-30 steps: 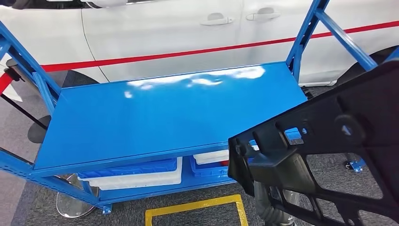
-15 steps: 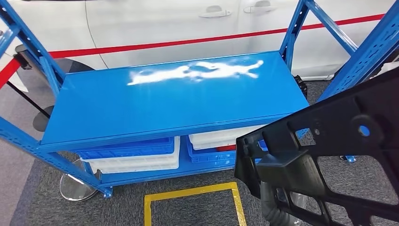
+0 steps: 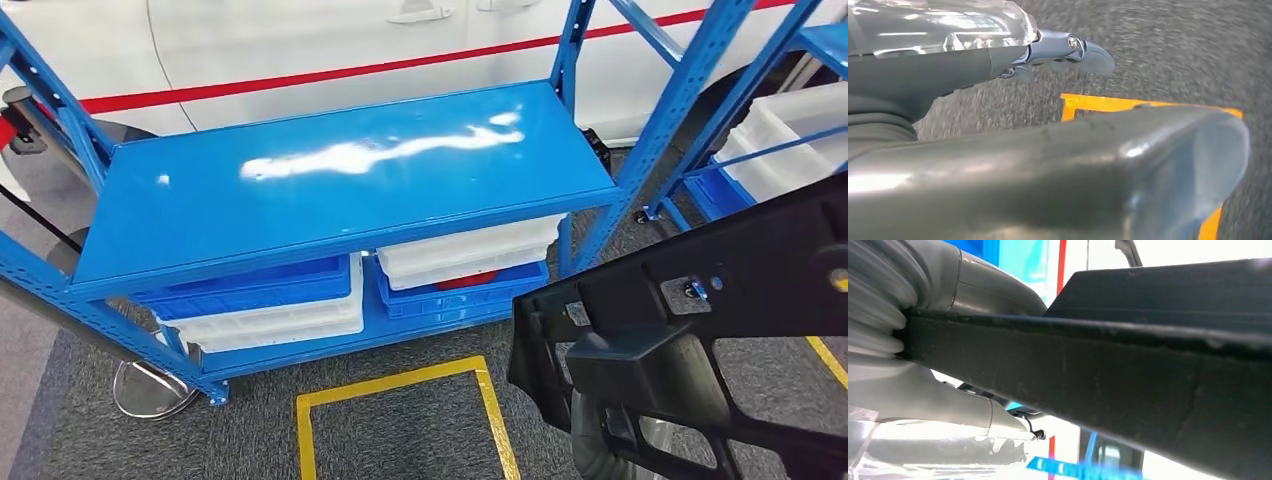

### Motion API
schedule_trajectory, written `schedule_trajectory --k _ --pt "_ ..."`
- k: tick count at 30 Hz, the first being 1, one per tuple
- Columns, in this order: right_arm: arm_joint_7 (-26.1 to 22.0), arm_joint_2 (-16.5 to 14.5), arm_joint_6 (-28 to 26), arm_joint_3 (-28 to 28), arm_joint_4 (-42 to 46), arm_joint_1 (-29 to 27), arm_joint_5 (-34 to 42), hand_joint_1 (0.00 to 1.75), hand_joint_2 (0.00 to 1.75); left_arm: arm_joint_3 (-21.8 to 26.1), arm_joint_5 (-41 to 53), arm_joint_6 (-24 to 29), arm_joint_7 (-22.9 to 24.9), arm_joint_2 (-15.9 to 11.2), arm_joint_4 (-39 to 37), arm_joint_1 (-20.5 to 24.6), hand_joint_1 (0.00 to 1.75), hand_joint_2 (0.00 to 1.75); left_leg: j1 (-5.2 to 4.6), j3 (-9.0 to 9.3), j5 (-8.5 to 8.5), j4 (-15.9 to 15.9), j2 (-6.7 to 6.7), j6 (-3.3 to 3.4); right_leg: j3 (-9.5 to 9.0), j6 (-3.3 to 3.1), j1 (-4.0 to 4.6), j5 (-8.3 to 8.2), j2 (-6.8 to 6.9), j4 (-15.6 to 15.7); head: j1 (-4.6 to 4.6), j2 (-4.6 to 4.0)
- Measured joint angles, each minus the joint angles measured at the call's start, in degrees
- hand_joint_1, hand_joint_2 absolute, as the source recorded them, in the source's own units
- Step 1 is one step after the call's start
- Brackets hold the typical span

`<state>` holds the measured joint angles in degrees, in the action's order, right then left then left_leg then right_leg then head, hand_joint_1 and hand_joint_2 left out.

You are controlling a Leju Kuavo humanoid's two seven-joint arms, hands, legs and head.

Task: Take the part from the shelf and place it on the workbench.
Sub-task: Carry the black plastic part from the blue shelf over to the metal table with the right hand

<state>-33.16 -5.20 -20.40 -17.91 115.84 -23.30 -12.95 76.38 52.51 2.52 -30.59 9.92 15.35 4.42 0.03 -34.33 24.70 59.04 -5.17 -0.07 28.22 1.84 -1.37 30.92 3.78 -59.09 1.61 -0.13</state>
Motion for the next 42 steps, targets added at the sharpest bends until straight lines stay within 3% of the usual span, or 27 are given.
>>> schedule_trajectory --k 2,3,6,7,8,9,10,11,13,15,17,19,21,23,24,26,27,29,32,34,36,38,39,40,41,42 --pt "0.1 -0.6 0.0 0.6 0.6 -1.0 -0.3 1.75 1.75 -0.3 0.3 0.0 0.0 0.0 0.0 0.1 0.00 0.00 0.27 -0.24 -0.12 0.2 -0.52 -0.89 0.86 -1.56 0.16 -0.51 -0.90 0.2 -0.03 -0.01" --pt "0.2 -1.0 0.1 1.0 0.9 -1.4 -0.5 1.75 1.75 -0.4 0.4 0.1 0.1 -0.1 0.0 0.2 0.00 0.00 0.44 -0.59 0.90 1.0 0.19 -1.27 1.34 -2.15 0.20 -0.98 -1.43 0.3 -0.02 -0.01" --pt "-0.4 -1.8 0.0 1.4 1.2 -2.8 -0.6 1.75 1.75 -0.9 0.7 0.4 0.2 -0.1 0.0 0.0 0.00 0.00 0.63 -3.06 8.16 9.0 3.80 -1.75 3.15 -3.31 0.37 -2.58 -3.11 0.3 0.03 0.00" --pt "-0.7 -1.9 -0.1 1.5 1.2 -3.4 -0.6 1.75 1.75 -1.0 0.9 0.6 0.3 -0.1 0.0 -0.1 0.00 0.00 0.62 -3.81 9.98 12.4 4.34 -1.65 3.83 -3.47 0.55 -3.13 -3.79 0.3 0.03 0.00" --pt "-0.9 -2.0 -0.2 1.5 1.2 -3.9 -0.7 1.75 1.75 -1.0 0.9 0.7 0.4 -0.1 0.0 -0.1 0.00 0.00 0.60 -4.01 10.62 14.6 4.57 -1.46 4.48 -3.54 0.75 -3.65 -4.50 0.2 0.03 -0.01" --pt "-1.0 -2.1 -0.3 1.5 1.2 -4.3 -0.7 1.75 1.75 -1.1 1.0 0.8 0.5 -0.1 0.0 -0.1 0.00 0.00 0.54 -3.29 10.11 14.9 4.69 -1.15 5.08 -3.56 0.96 -4.15 -5.28 0.2 0.03 -0.01" --pt "-1.1 -2.2 -0.3 1.6 1.2 -4.7 -0.7 1.75 1.75 -1.1 1.0 0.8 0.6 -0.1 0.0 -0.1 0.00 0.00 0.39 -1.47 8.75 12.9 4.93 -0.71 5.58 -3.55 1.14 -4.61 -6.09 0.1 0.03 -0.01" --pt "-1.1 -2.3 -0.4 1.6 1.2 -4.8 -0.7 1.75 1.75 -1.2 1.0 0.8 0.7 -0.1 0.0 0.0 0.00 0.00 0.18 1.23 7.15 9.0 5.62 -0.05 5.94 -3.54 1.30 -5.01 -6.86 0.1 0.03 -0.01" --pt "-0.7 -2.5 -0.2 1.7 1.2 -4.6 -0.8 1.75 1.75 -1.2 0.9 0.8 0.9 -0.5 0.0 0.0 0.00 0.00 -0.13 6.14 5.59 1.0 8.07 1.30 6.50 -3.25 1.38 -5.80 -8.15 0.1 -0.05 0.00" --pt "0.1 -2.7 0.3 1.8 1.2 -4.1 -1.0 1.75 1.75 -1.2 0.7 0.8 1.1 -0.8 0.0 0.1 0.00 0.00 -0.39 7.66 5.58 -2.3 9.27 1.71 6.93 -2.60 1.03 -6.55 -9.19 0.2 -0.06 0.01" --pt "0.7 -2.9 0.7 1.9 1.2 -3.7 -1.3 1.75 1.75 -1.2 0.3 0.8 1.2 -0.8 0.0 0.2 0.00 0.00 -0.41 7.75 4.78 -3.3 8.10 1.53 7.22 -1.89 0.85 -7.13 -9.96 0.3 0.01 0.00" --pt "0.8 -3.0 0.8 1.9 1.1 -3.1 -1.6 1.75 1.75 -1.2 -0.3 0.8 1.3 -0.8 0.0 0.2 0.00 0.00 -0.06 7.90 3.66 -4.5 6.64 1.72 8.21 -1.31 1.04 -5.66 -8.11 -1.4 -0.27 0.00" --pt "0.8 -2.9 0.6 1.8 0.5 -2.1 -1.8 1.75 1.75 -1.1 -0.8 0.8 1.5 -1.0 0.0 0.0 0.00 0.00 0.06 7.48 2.95 -4.9 5.03 1.91 10.82 -0.70 0.87 -1.50 -5.27 -7.4 -0.56 0.00" --pt "0.8 -2.9 0.4 1.7 -0.4 -1.2 -1.8 1.75 1.75 -0.9 -1.1 0.8 1.7 -1.2 0.0 -0.2 0.00 0.00 0.10 6.72 2.78 -4.5 3.24 1.82 13.01 -0.01 0.34 1.43 -4.22 -13.5 -0.60 0.00" --pt "0.8 -2.9 0.2 1.7 -0.8 -0.9 -1.7 1.75 1.75 -0.9 -1.1 0.8 1.8 -1.3 0.0 -0.2 0.00 0.00 0.16 6.39 2.81 -4.2 2.43 1.70 12.82 0.32 0.05 1.37 -3.95 -14.1 -0.60 0.00" --pt "0.8 -2.9 -0.1 1.6 -1.5 -0.3 -1.4 1.75 1.75 -0.8 -1.3 0.8 1.9 -1.4 0.0 -0.2 0.00 0.00 0.40 5.89 3.09 -3.3 0.99 1.19 9.19 0.92 -0.47 -1.15 -2.85 -9.2 -0.61 0.01" --pt "0.8 -2.9 -0.1 1.5 -1.9 0.1 -1.1 1.75 1.75 -0.8 -1.3 0.9 2.0 -1.4 0.0 -0.1 0.00 0.00 0.43 5.68 3.37 -2.8 0.40 0.76 6.97 0.92 -0.52 -2.16 -1.71 -5.6 -0.62 0.01" --pt "0.8 -2.9 -0.1 1.3 -2.4 0.9 -0.6 1.75 1.75 -0.8 -1.5 0.9 2.1 -1.6 0.0 -0.1 0.00 0.00 0.29 5.39 4.00 -1.8 -0.53 -0.20 4.45 0.09 -0.44 -3.12 -0.32 -1.2 -0.57 0.01" --pt "0.7 -2.8 0.3 1.2 -3.0 1.3 0.2 1.75 1.75 -0.5 -1.9 1.0 2.2 -1.8 0.0 0.2 0.00 0.00 0.32 5.60 4.29 -1.4 -1.59 -1.22 4.88 -1.61 -0.13 -3.22 -1.42 -0.9 -0.49 0.01" --pt "0.7 -2.8 0.5 1.0 -3.2 1.6 0.6 1.75 1.75 -0.3 -1.9 1.0 2.2 -1.9 0.0 0.3 0.00 0.00 0.63 4.98 6.02 0.4 0.06 -1.74 5.24 -2.42 -0.19 -3.63 -2.52 -0.8 -0.46 0.01" --pt "0.5 -2.8 0.6 0.8 -3.3 2.0 1.0 1.75 1.75 -0.1 -1.9 1.0 2.2 -2.0 0.0 0.2 0.00 0.00 0.81 2.38 9.99 6.6 3.13 -1.95 5.67 -2.97 -0.12 -3.99 -3.74 -0.7 -0.45 0.00" --pt "0.4 -2.8 0.8 0.7 -3.3 2.2 1.3 1.75 1.75 0.1 -1.8 1.0 2.2 -2.0 0.0 0.0 0.00 0.00 0.79 -0.82 12.89 13.7 4.44 -1.81 6.03 -3.29 0.19 -4.22 -5.21 -0.8 -0.45 -0.01" --pt "0.3 -2.8 0.8 0.7 -3.4 2.2 1.5 1.75 1.75 0.1 -1.8 0.9 2.2 -2.1 0.0 0.0 0.00 0.00 0.76 -1.49 12.80 15.1 4.62 -1.63 6.10 -3.36 0.35 -4.29 -6.02 -0.8 -0.45 0.00" --pt "0.2 -2.8 0.8 0.7 -3.4 2.2 1.5 1.75 1.75 0.1 -1.8 0.9 2.2 -2.1 0.0 0.0 0.00 0.00 0.71 -1.06 11.47 14.0 4.79 -1.35 6.09 -3.38 0.49 -4.33 -6.86 -0.8 -0.45 0.00" --pt "0.1 -2.8 0.9 0.7 -3.4 2.2 1.6 1.75 1.75 0.1 -1.7 0.9 2.2 -2.1 0.0 0.0 0.00 0.00 0.63 0.29 9.28 10.9 5.32 -0.94 6.00 -3.35 0.60 -4.36 -7.71 -0.9 -0.45 0.00" --pt "0.1 -2.8 0.9 0.7 -3.4 2.2 1.6 1.75 1.75 0.1 -1.7 0.9 2.2 -2.1 0.0 0.0 0.00 0.00 0.56 1.98 7.14 6.9 6.98 -0.41 5.97 -3.28 0.58 -4.42 -8.49 -0.9 -0.47 0.00"
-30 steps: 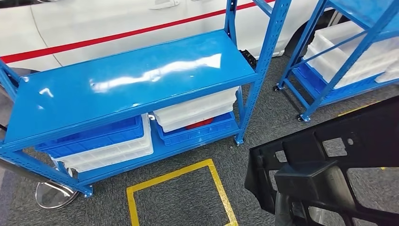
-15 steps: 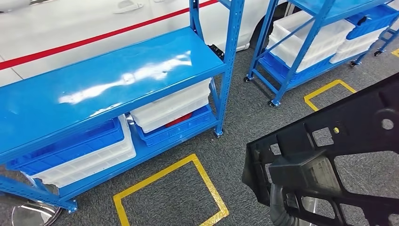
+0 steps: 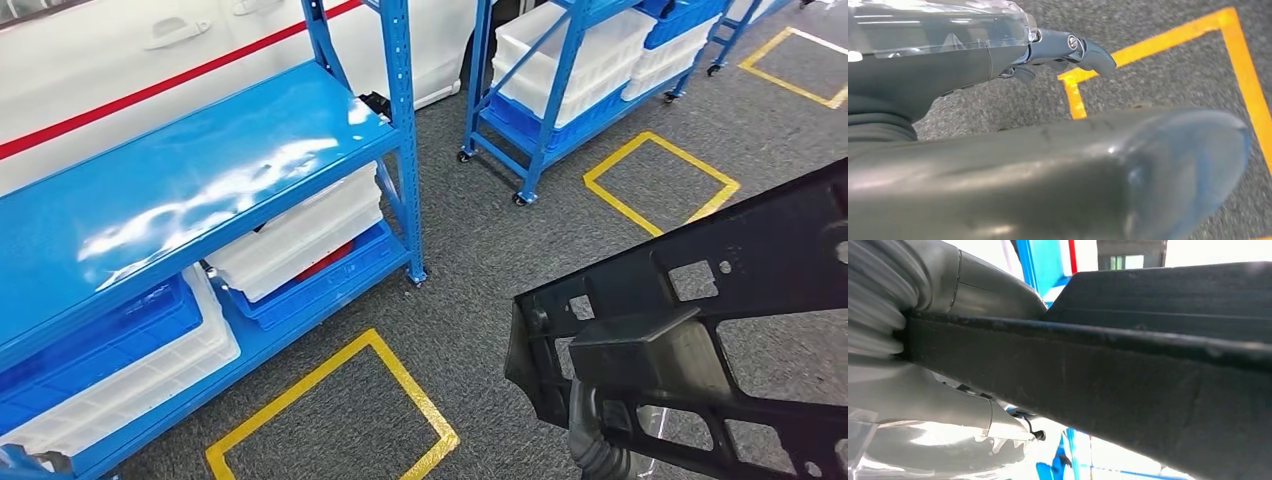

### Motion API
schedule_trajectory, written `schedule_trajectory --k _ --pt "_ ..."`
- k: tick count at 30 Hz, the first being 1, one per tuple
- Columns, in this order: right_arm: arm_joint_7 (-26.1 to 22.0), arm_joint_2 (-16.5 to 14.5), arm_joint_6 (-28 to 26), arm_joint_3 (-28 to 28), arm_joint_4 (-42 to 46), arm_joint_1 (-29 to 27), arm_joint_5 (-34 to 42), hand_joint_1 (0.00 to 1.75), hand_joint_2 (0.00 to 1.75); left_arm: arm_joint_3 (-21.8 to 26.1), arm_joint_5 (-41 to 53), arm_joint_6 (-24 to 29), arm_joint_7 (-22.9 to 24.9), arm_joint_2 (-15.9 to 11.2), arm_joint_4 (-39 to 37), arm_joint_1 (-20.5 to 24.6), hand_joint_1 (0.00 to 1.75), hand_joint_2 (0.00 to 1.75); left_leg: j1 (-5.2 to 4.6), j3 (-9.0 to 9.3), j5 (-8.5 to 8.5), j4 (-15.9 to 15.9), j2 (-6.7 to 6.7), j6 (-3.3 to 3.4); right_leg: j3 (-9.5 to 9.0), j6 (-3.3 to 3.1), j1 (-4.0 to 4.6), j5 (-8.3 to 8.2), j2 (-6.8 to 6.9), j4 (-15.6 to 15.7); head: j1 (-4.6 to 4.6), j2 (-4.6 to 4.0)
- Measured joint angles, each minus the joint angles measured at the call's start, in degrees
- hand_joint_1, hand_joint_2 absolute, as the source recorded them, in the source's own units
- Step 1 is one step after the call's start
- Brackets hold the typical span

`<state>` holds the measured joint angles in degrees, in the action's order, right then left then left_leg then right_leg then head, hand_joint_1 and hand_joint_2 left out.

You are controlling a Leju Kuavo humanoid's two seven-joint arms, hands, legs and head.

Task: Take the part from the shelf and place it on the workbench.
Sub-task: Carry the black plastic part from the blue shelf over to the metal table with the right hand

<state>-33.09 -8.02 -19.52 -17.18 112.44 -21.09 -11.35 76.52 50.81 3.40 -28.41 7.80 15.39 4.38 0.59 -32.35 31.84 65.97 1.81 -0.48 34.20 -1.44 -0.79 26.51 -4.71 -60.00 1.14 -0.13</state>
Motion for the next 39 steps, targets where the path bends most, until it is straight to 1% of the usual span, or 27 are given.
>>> schedule_trajectory --k 1,3,5,6,8,9,10,11,12,13,15,17,18,20,21,23,25,26,27,28,29,30,32,34,36,37,39 --pt "-0.1 0.0 0.0 0.0 0.0 0.0 0.0 1.75 1.75 0.0 0.1 0.0 0.0 -0.1 0.0 0.0 0.00 0.00 -0.03 1.45 -1.70 -3.7 1.87 0.49 0.06 0.17 0.00 -0.10 -0.78 -0.1 -0.06 0.00" --pt "-0.1 0.0 0.3 0.0 0.0 0.0 -0.3 1.75 1.75 0.0 0.2 0.0 0.0 -0.3 0.0 -0.1 0.00 0.00 -0.21 2.79 -2.75 -7.4 4.47 1.03 0.59 0.81 -0.37 -0.50 -2.22 -0.1 -0.08 0.01" --pt "-0.1 0.0 0.7 0.0 0.1 -0.1 -0.7 1.75 1.75 0.0 0.2 0.0 -0.1 -0.4 -0.1 -0.1 0.00 0.00 -0.29 2.97 -2.99 -8.3 3.41 1.15 1.09 1.78 -0.60 -1.09 -3.79 0.2 -0.04 0.00" --pt "0.0 0.1 0.9 0.0 0.2 -0.3 -0.9 1.75 1.75 0.0 0.3 0.0 -0.1 -0.4 -0.1 0.0 0.00 0.00 -0.21 3.22 -3.37 -8.8 2.51 1.29 1.30 2.17 -0.48 -1.12 -3.51 0.1 -0.08 0.01" --pt "0.0 0.1 1.1 0.0 0.4 -0.4 -1.2 1.75 1.75 0.0 0.3 0.0 -0.2 -0.3 -0.1 0.1 0.00 0.00 -0.04 3.69 -4.20 -10.2 0.48 1.81 2.65 2.61 0.00 0.74 -0.38 -2.5 -0.31 0.00" --pt "0.0 0.1 1.2 0.0 0.4 -0.4 -1.2 1.75 1.75 0.0 0.3 0.0 -0.2 -0.3 -0.1 0.1 0.00 0.00 -0.15 3.83 -4.38 -10.4 -0.52 2.00 4.01 2.68 0.06 2.56 1.83 -5.4 -0.41 0.00" --pt "0.0 0.2 1.4 0.0 0.5 -0.4 -1.2 1.75 1.75 0.0 0.3 0.0 -0.3 -0.3 -0.1 0.1 0.00 0.00 -0.29 3.78 -4.43 -10.5 -1.49 2.18 5.59 2.83 0.01 4.48 3.25 -8.9 -0.49 -0.01" --pt "0.0 0.2 1.6 0.1 0.5 -0.5 -1.1 1.75 1.75 0.0 0.4 0.0 -0.2 -0.3 -0.1 0.0 0.00 0.00 -0.41 3.69 -4.42 -10.5 -2.53 2.23 6.92 3.02 -0.13 5.79 3.92 -12.0 -0.51 -0.01" --pt "0.0 0.2 1.9 0.1 0.5 -0.6 -0.9 1.75 1.75 0.0 0.3 0.1 -0.2 -0.3 -0.1 0.0 0.00 0.00 -0.48 3.64 -4.37 -10.4 -3.51 2.23 7.48 3.20 -0.29 6.17 4.26 -13.6 -0.51 -0.01" --pt "-0.1 0.2 2.2 0.1 0.5 -0.8 -0.8 1.75 1.75 0.0 0.3 0.1 -0.2 -0.3 -0.1 0.0 0.00 0.00 -0.50 3.63 -4.29 -10.3 -4.45 2.18 6.96 3.35 -0.43 5.53 4.55 -13.2 -0.51 -0.01" --pt "-0.1 0.2 2.7 0.2 0.6 -1.0 -0.5 1.75 1.75 0.0 0.4 0.1 -0.2 -0.3 -0.1 0.1 0.00 0.00 -0.49 3.68 -4.00 -10.0 -6.02 1.89 2.83 3.44 -0.54 2.47 5.99 -6.6 -0.51 -0.01" --pt "-0.1 0.2 3.3 0.4 1.0 -1.0 -0.2 1.75 1.75 0.0 0.4 0.2 -0.2 -0.3 -0.1 0.2 0.00 0.00 -0.69 3.61 -3.50 -9.4 -7.17 1.27 -0.82 2.80 -0.24 0.67 7.90 -0.3 -0.48 0.00" --pt "-0.1 0.2 3.7 0.5 1.2 -1.1 0.0 1.75 1.75 0.0 0.5 0.3 -0.2 -0.3 -0.1 0.3 0.00 0.00 -0.80 3.67 -3.29 -9.2 -7.64 0.93 -1.48 2.36 -0.05 0.54 8.32 1.0 -0.46 0.00" --pt "-0.5 0.2 4.1 0.7 1.8 -1.9 0.6 1.75 1.75 0.0 0.6 0.6 -0.2 -0.2 -0.1 0.4 0.00 0.00 -0.87 3.94 -3.11 -9.2 -8.52 0.38 -1.24 1.52 0.11 0.48 7.37 1.2 -0.45 0.01" --pt "-0.9 0.2 4.2 0.8 2.0 -2.5 0.9 1.75 1.75 0.0 0.7 0.8 -0.3 -0.1 -0.1 0.6 0.00 0.00 -0.75 4.01 -2.85 -8.9 -8.18 0.09 -1.19 1.20 0.00 0.32 6.87 1.3 -0.46 0.01" --pt "-1.7 0.2 4.2 0.9 2.4 -3.6 1.6 1.75 1.75 0.0 0.8 1.2 -0.4 0.0 -0.1 0.6 0.00 0.00 -0.46 2.99 -0.65 -6.3 -5.63 -0.42 -1.13 0.49 -0.31 -0.09 5.86 1.7 -0.40 0.00" --pt "-2.2 0.2 4.3 1.0 2.6 -4.1 2.1 1.75 1.75 0.0 0.8 1.3 -0.4 0.1 -0.1 0.4 0.00 0.00 -0.23 -0.06 3.47 0.8 -2.89 -0.72 -0.84 0.03 -0.36 -0.39 4.66 1.8 -0.32 0.00" --pt "-2.3 0.2 4.5 1.1 2.6 -4.2 2.3 1.75 1.75 0.0 0.8 1.4 -0.4 0.1 -0.1 0.3 0.00 0.00 -0.17 -1.82 5.11 4.7 -2.46 -0.82 -0.65 -0.06 -0.32 -0.48 3.90 1.7 -0.31 0.00" --pt "-2.3 0.2 4.7 1.2 2.6 -4.5 2.4 1.75 1.75 0.0 0.8 1.5 -0.4 0.2 -0.1 0.2 0.00 0.00 -0.09 -2.97 5.68 7.2 -2.31 -0.89 -0.51 -0.08 -0.31 -0.53 3.08 1.6 -0.31 0.01" --pt "-2.4 0.2 4.9 1.3 2.6 -4.7 2.5 1.75 1.75 0.0 0.8 1.6 -0.3 0.3 -0.1 0.1 0.00 0.00 0.00 -3.19 5.08 7.6 -2.26 -0.92 -0.42 -0.06 -0.31 -0.57 2.23 1.5 -0.31 0.00" --pt "-2.4 0.2 5.1 1.3 2.6 -4.9 2.6 1.75 1.75 0.0 0.8 1.6 -0.3 0.3 -0.1 0.1 0.00 0.00 0.14 -2.33 3.36 5.7 -2.07 -0.91 -0.38 0.03 -0.34 -0.59 1.35 1.3 -0.31 0.00" --pt "-2.4 0.2 5.2 1.4 2.6 -5.0 2.7 1.75 1.75 0.0 0.8 1.7 -0.3 0.4 -0.1 0.1 0.00 0.00 0.34 -0.65 1.07 1.9 -1.35 -0.89 -0.35 0.17 -0.39 -0.59 0.52 1.1 -0.31 -0.01" --pt "-2.4 0.1 5.3 1.6 2.8 -5.1 2.7 1.75 1.75 0.0 0.8 1.8 -0.3 0.4 -0.1 0.1 0.00 0.00 0.66 2.39 -1.86 -5.2 1.54 -0.77 -0.04 0.78 -0.39 -0.65 -1.04 0.7 -0.33 -0.01" --pt "-2.4 0.1 5.3 1.7 3.0 -5.2 2.7 1.75 1.75 0.0 0.8 1.9 -0.3 0.5 -0.1 0.0 0.00 0.00 0.57 3.19 -2.24 -7.6 3.04 -0.46 0.50 1.72 -0.47 -0.97 -2.41 0.5 -0.36 -0.01" --pt "-2.3 0.0 5.4 1.8 3.2 -5.5 2.7 1.75 1.75 0.0 0.8 1.9 -0.3 0.6 -0.1 0.1 0.00 0.00 0.41 3.28 -2.70 -8.0 1.68 0.29 0.90 2.63 -0.73 -1.38 -3.35 0.6 -0.38 0.00" --pt "-2.3 0.0 5.5 1.9 3.3 -5.6 2.7 1.75 1.75 0.0 0.8 2.0 -0.3 0.6 -0.1 0.2 0.00 0.00 0.41 3.35 -3.03 -8.3 0.92 0.80 1.24 2.87 -0.67 -1.03 -2.50 0.2 -0.41 0.01" --pt "-2.1 0.0 5.9 2.1 3.5 -5.9 2.7 1.75 1.75 0.0 1.1 2.0 -0.3 0.7 -0.1 0.2 0.00 0.00 0.39 3.23 -3.59 -8.8 -0.85 1.65 3.35 3.03 -0.47 1.90 1.03 -4.2 -0.62 0.01"
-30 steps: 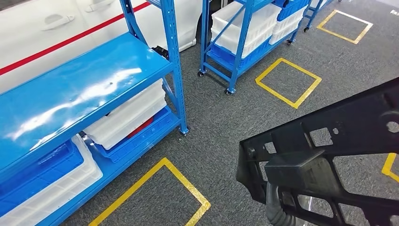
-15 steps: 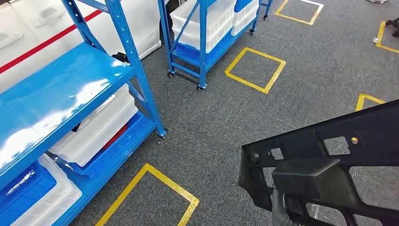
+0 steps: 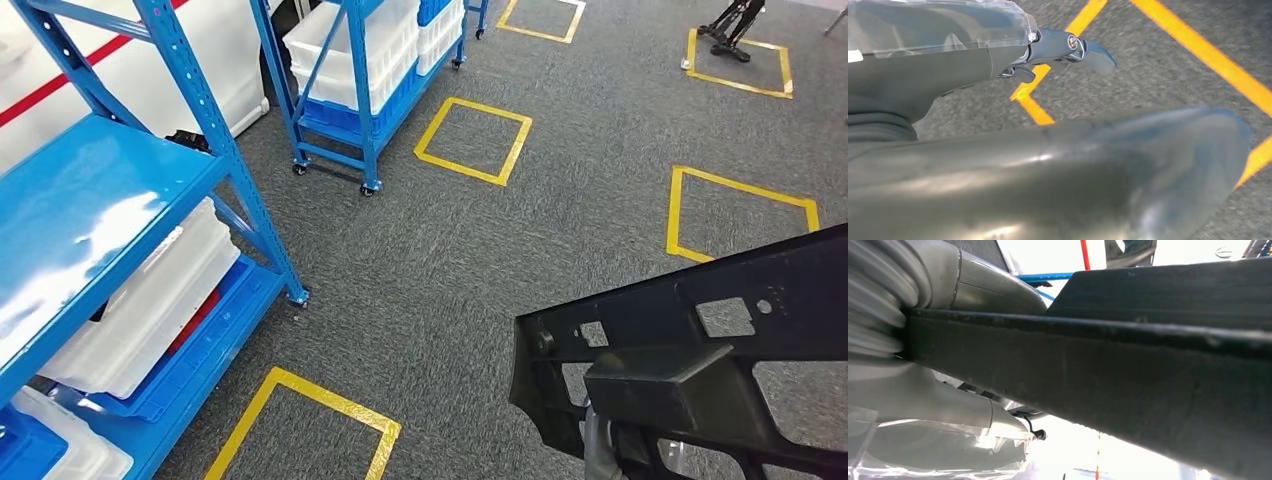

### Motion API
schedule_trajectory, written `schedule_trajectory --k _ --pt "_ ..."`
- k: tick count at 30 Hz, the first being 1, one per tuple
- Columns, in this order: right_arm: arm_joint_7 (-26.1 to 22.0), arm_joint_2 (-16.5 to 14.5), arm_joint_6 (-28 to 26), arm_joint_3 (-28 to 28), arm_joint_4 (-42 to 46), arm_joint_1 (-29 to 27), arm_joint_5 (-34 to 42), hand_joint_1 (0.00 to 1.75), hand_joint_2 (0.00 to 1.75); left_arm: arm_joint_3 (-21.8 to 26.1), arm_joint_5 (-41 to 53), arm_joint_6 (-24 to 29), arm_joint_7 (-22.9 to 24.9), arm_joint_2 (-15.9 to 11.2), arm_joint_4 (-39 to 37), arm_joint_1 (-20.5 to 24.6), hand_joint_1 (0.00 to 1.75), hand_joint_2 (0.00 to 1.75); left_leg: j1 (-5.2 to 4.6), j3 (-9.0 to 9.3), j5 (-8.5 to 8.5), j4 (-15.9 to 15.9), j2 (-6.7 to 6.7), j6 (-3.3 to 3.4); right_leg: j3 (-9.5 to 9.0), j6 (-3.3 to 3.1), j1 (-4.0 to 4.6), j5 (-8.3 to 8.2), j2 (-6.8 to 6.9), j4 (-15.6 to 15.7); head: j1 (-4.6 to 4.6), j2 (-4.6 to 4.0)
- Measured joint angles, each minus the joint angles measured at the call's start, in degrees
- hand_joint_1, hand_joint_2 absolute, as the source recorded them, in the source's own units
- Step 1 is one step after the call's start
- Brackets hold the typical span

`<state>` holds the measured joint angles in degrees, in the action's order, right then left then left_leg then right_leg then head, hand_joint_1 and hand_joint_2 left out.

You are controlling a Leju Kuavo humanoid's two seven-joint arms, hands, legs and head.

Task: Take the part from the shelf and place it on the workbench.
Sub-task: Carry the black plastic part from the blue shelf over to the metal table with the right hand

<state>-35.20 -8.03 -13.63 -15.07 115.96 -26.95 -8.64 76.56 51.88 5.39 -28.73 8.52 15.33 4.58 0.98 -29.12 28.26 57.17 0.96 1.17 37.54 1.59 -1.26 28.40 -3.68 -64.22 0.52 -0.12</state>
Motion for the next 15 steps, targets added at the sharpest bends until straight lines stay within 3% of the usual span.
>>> schedule_trajectory --k 1,2,3,4,5,6,8,10,12,13,15 --pt "0.1 0.0 0.2 0.1 0.1 -0.1 0.0 1.75 1.75 0.0 0.3 0.0 0.0 0.1 0.0 -0.1 0.00 0.00 -0.22 -0.17 -0.08 0.0 -0.84 0.18 1.68 0.03 0.16 2.14 1.80 -3.6 -0.09 -0.01" --pt "0.1 -0.1 0.4 0.3 0.3 -0.2 0.0 1.75 1.75 0.0 0.6 0.0 0.0 0.2 0.0 -0.3 0.00 0.00 -0.41 -0.33 -0.10 0.0 -1.79 0.27 3.35 0.10 0.15 4.01 2.70 -7.5 -0.15 -0.01" --pt "0.1 -0.2 0.6 0.5 0.4 -0.4 0.0 1.75 1.75 0.0 0.8 0.0 0.0 0.4 0.1 -0.4 0.00 0.00 -0.57 -0.44 -0.10 0.0 -2.70 0.28 4.41 0.15 0.11 5.02 3.10 -10.2 -0.16 -0.01" --pt "0.1 -0.3 0.7 0.7 0.6 -0.7 0.0 1.75 1.75 0.0 0.9 0.0 0.0 0.5 0.1 -0.5 0.00 0.00 -0.68 -0.51 -0.08 0.0 -3.57 0.28 4.50 0.15 0.09 5.00 3.32 -11.1 -0.16 -0.01" --pt "0.1 -0.4 1.0 1.0 0.8 -1.0 0.0 1.75 1.75 0.0 1.0 -0.1 0.0 0.6 0.1 -0.6 0.00 0.00 -0.75 -0.51 -0.06 0.0 -4.38 0.26 3.40 0.08 0.10 3.98 3.58 -9.7 -0.16 -0.01" --pt "0.1 -0.4 1.1 1.2 1.0 -1.3 0.0 1.75 1.75 -0.1 1.1 -0.2 -0.1 0.7 0.1 -0.6 0.00 0.00 -0.80 -0.42 0.00 0.0 -5.11 0.19 1.14 -0.08 0.15 2.29 4.24 -6.1 -0.16 0.00" --pt "0.1 -0.6 1.4 1.4 1.5 -1.5 0.0 1.75 1.75 -0.1 1.1 -0.2 -0.1 0.8 0.1 -0.6 0.00 0.00 -1.03 -0.13 0.25 0.1 -6.33 -0.16 -3.63 -0.67 0.55 -0.16 6.79 2.1 -0.14 -0.01" --pt "0.1 -0.9 1.6 1.6 1.9 -1.7 0.0 1.75 1.75 -0.1 1.3 -0.2 -0.2 0.8 0.1 -0.6 0.00 0.00 -1.27 0.09 0.46 0.2 -7.36 -0.67 -5.31 -1.27 1.10 -0.59 7.93 5.4 -0.10 -0.01" --pt "0.1 -1.1 1.7 1.8 2.1 -2.0 0.0 1.75 1.75 -0.1 1.5 -0.2 -0.2 0.8 0.1 -0.5 0.00 0.00 -1.29 0.36 0.57 0.1 -8.35 -1.22 -5.08 -1.82 1.25 -0.80 6.60 5.5 -0.10 -0.01" --pt "0.2 -1.2 1.8 1.9 2.2 -2.2 0.0 1.75 1.75 -0.2 1.5 -0.2 -0.2 0.8 0.1 -0.4 0.00 0.00 -1.21 0.46 0.80 0.1 -8.06 -1.56 -5.08 -2.14 1.12 -0.96 5.95 5.8 -0.09 -0.01" --pt "0.1 -1.5 2.0 2.1 2.5 -2.3 0.0 1.75 1.75 -0.2 1.6 -0.1 -0.2 0.9 0.1 -0.3 0.00 0.00 -0.90 -0.40 2.80 2.5 -5.37 -2.11 -5.14 -2.74 0.76 -1.37 4.76 6.2 -0.05 0.00"
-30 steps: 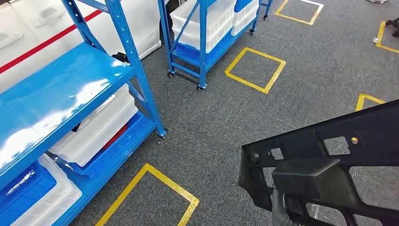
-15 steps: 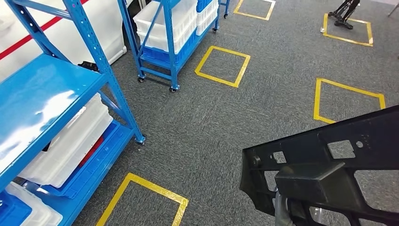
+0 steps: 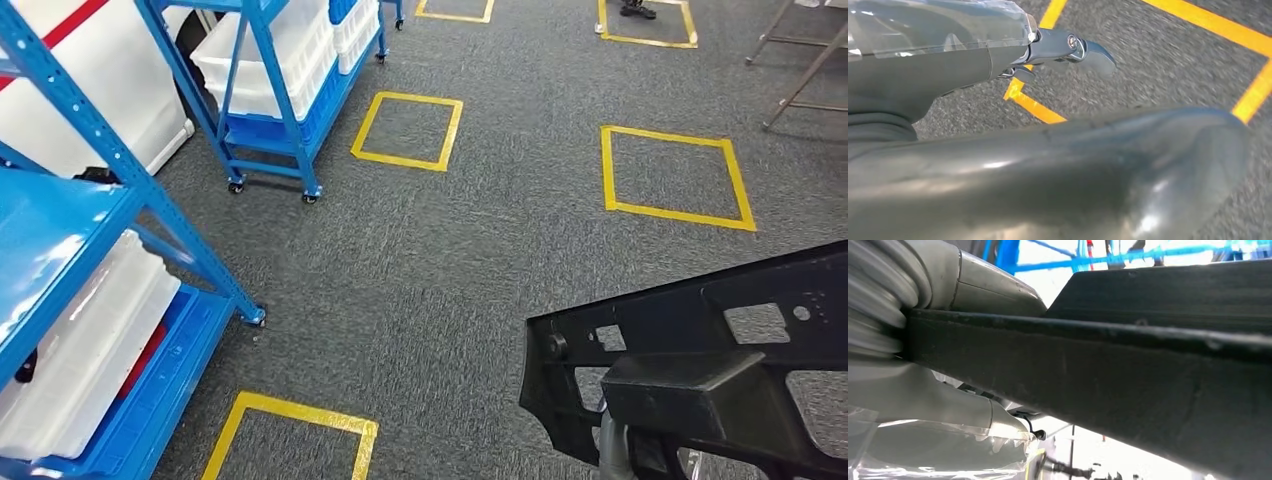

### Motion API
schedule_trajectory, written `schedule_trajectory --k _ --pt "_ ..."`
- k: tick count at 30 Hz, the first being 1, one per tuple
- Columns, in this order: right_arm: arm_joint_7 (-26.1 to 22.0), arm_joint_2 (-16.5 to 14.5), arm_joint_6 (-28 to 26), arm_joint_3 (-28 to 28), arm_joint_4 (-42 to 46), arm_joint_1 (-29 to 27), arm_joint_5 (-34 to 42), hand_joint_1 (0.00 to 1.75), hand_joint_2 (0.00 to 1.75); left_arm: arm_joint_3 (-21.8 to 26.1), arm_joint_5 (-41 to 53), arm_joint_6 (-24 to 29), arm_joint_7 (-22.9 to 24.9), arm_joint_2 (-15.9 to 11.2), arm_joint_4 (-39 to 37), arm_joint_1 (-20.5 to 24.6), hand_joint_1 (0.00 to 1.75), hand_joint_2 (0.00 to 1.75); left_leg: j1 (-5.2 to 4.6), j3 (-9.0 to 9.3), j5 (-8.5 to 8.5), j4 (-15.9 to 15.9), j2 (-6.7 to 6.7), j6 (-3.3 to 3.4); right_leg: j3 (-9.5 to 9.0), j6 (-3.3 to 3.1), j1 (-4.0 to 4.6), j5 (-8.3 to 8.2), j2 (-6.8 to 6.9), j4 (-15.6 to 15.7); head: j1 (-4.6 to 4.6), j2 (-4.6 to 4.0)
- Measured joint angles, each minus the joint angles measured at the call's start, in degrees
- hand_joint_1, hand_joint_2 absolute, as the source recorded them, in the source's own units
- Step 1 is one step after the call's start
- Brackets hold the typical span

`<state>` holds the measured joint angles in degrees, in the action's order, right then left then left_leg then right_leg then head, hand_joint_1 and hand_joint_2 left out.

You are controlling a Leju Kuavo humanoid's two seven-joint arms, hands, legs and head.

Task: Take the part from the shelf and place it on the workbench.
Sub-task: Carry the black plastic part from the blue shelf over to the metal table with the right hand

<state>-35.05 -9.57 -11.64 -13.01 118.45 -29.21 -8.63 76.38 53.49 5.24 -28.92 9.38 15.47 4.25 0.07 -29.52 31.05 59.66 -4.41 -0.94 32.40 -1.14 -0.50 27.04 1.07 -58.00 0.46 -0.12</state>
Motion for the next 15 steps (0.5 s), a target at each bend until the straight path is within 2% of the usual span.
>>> schedule_trajectory --k 1,2,3,4,5,6,7,8,9,10,11,12,13,14,15 --pt "0.0 -0.2 0.2 0.1 0.1 0.0 0.0 1.75 1.75 0.0 0.1 0.0 0.0 0.0 0.0 0.0 0.00 0.00 0.15 -1.28 1.85 2.9 1.75 -0.14 0.04 -0.18 -0.04 -0.12 -0.57 0.1 0.02 0.00" --pt "0.0 -0.4 0.3 0.2 0.2 0.0 0.0 1.75 1.75 0.0 0.1 0.0 0.0 0.0 0.0 -0.1 0.00 0.00 0.25 -3.08 3.93 6.9 2.95 -0.21 0.14 -0.31 -0.01 -0.18 -1.20 0.1 0.03 -0.01" --pt "0.0 -0.6 0.5 0.4 0.2 0.0 0.0 1.75 1.75 0.0 0.2 0.1 0.0 0.0 0.0 -0.3 0.00 0.00 0.27 -4.94 5.60 10.9 3.48 -0.23 0.24 -0.40 0.03 -0.22 -1.90 0.0 0.03 -0.01" --pt "-0.1 -0.8 0.7 0.5 0.2 0.0 0.0 1.75 1.75 0.0 0.2 0.1 0.0 0.0 0.0 -0.4 0.00 0.00 0.27 -6.27 6.24 13.6 3.74 -0.22 0.32 -0.46 0.08 -0.25 -2.70 -0.1 0.02 -0.01" --pt "-0.1 -0.9 0.9 0.7 0.2 -0.1 0.0 1.75 1.75 0.0 0.3 0.1 0.0 0.0 0.0 -0.5 0.00 0.00 0.27 -6.63 5.59 14.2 3.91 -0.16 0.36 -0.48 0.11 -0.27 -3.59 -0.2 0.02 -0.01" --pt "-0.1 -1.1 1.1 0.8 0.2 -0.1 0.0 1.75 1.75 0.0 0.3 0.1 0.0 0.0 0.0 -0.6 0.00 0.00 0.29 -5.90 3.84 12.4 4.20 -0.04 0.36 -0.46 0.11 -0.25 -4.49 -0.3 0.02 -0.01" --pt "-0.1 -1.2 1.2 0.9 0.2 -0.1 0.0 1.75 1.75 0.0 0.3 0.1 -0.1 0.0 0.1 -0.6 0.00 0.00 0.33 -4.34 1.43 8.8 4.95 0.12 0.33 -0.40 0.09 -0.22 -5.36 -0.5 0.02 -0.01" --pt "-0.2 -1.4 1.3 1.0 0.2 -0.1 0.0 1.75 1.75 0.0 0.3 0.1 -0.1 0.0 0.2 -0.6 0.00 0.00 0.38 -2.67 -0.51 4.8 6.36 0.30 0.38 -0.26 0.16 -0.17 -6.13 -0.7 0.00 -0.01" --pt "-0.2 -1.5 1.3 1.1 0.2 0.0 0.0 1.75 1.75 0.0 0.3 0.0 -0.1 -0.1 0.3 -0.6 0.00 0.00 0.46 -1.38 -1.68 1.6 7.62 0.42 0.57 -0.01 0.17 -0.15 -6.87 -1.0 -0.03 -0.01" --pt "-0.2 -1.6 1.4 1.1 0.2 0.0 0.0 1.75 1.75 0.0 0.4 0.0 -0.1 -0.1 0.4 -0.6 0.00 0.00 0.46 -0.65 -2.16 -0.4 8.57 0.52 0.83 0.31 0.13 -0.19 -7.53 -1.2 -0.05 0.00" --pt "-0.3 -1.7 1.4 1.2 0.2 -0.1 0.0 1.75 1.75 0.0 0.4 0.0 -0.1 -0.1 0.4 -0.6 0.00 0.00 0.39 -0.43 -2.04 -1.1 8.88 0.64 1.12 0.71 0.05 -0.31 -8.18 -1.2 -0.05 0.00" --pt "-0.3 -1.8 1.4 1.3 0.2 -0.1 0.0 1.75 1.75 0.0 0.4 0.0 -0.2 -0.1 0.5 -0.6 0.00 0.00 0.36 -0.34 -2.07 -1.4 8.35 0.82 1.41 1.15 -0.07 -0.49 -8.87 -1.2 -0.05 0.00" --pt "-0.3 -1.9 1.4 1.4 0.2 -0.2 0.0 1.75 1.75 0.0 0.4 0.0 -0.2 -0.1 0.5 -0.5 0.00 0.00 0.37 -0.26 -2.29 -1.6 7.65 1.17 1.59 1.48 -0.19 -0.51 -8.96 -1.3 -0.04 0.01" --pt "-0.3 -1.9 1.4 1.5 0.2 -0.3 0.0 1.75 1.75 0.0 0.4 0.0 -0.2 -0.1 0.6 -0.5 0.00 0.00 0.40 -0.14 -2.54 -1.9 6.93 1.59 1.90 1.76 -0.14 -0.10 -8.04 -1.8 -0.10 0.00" --pt "-0.3 -2.0 1.4 1.6 0.2 -0.3 0.0 1.75 1.75 0.0 0.5 0.0 -0.2 -0.1 0.6 -0.4 0.00 0.00 0.45 -0.08 -2.78 -2.3 6.17 1.95 2.62 1.96 -0.02 0.94 -6.45 -3.3 -0.21 0.00"
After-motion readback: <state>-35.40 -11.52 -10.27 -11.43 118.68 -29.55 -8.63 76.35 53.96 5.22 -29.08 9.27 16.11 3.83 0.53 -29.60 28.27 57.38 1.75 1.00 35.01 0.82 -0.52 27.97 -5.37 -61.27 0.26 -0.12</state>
